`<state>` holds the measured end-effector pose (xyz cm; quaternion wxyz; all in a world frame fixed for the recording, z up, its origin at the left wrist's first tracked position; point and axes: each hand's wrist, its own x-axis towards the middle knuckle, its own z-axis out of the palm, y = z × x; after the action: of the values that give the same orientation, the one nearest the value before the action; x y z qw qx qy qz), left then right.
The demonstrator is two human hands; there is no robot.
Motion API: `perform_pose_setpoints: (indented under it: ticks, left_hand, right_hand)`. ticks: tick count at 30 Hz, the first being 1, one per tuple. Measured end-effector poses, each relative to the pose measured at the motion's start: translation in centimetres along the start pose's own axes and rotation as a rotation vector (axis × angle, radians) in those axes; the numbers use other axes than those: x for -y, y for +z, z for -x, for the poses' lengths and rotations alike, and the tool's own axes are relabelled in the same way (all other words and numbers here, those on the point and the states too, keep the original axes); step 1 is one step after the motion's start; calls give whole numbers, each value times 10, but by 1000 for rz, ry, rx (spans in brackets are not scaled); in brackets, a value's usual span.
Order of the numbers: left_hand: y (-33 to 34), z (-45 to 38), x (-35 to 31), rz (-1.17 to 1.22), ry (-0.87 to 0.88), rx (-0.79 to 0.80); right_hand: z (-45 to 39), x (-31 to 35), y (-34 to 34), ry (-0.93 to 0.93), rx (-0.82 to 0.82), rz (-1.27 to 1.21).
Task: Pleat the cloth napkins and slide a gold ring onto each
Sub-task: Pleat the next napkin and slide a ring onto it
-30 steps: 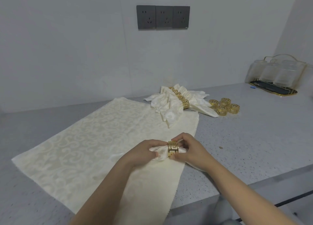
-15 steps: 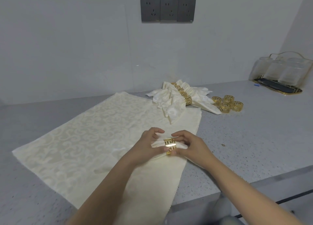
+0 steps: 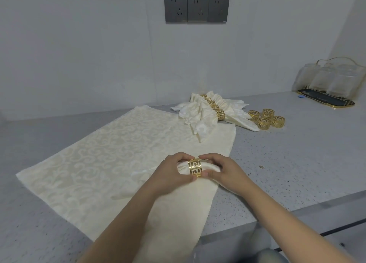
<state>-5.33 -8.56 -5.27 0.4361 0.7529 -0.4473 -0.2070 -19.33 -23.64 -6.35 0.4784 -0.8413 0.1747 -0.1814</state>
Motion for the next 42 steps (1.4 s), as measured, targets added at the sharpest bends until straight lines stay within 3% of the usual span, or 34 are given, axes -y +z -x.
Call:
perform_pose_setpoints:
  ticks: [18, 24, 30, 36, 42]
  left_hand:
    - [-14, 17, 3, -148, 74, -41]
    - [-1, 16, 4, -108, 173, -166]
    - [7, 13, 9, -159, 383, -254]
    - [5, 9, 6, -215, 204, -118]
    - [-1, 11, 7, -67, 135, -145]
  right_hand:
    - [0, 5, 5, -38, 15, 154]
    - [4, 7, 8, -108, -11, 142]
    - [4, 5, 9, -145, -51, 123]
    - [3, 3, 12, -191, -68, 207]
    - [3, 2, 9, -116, -124, 155]
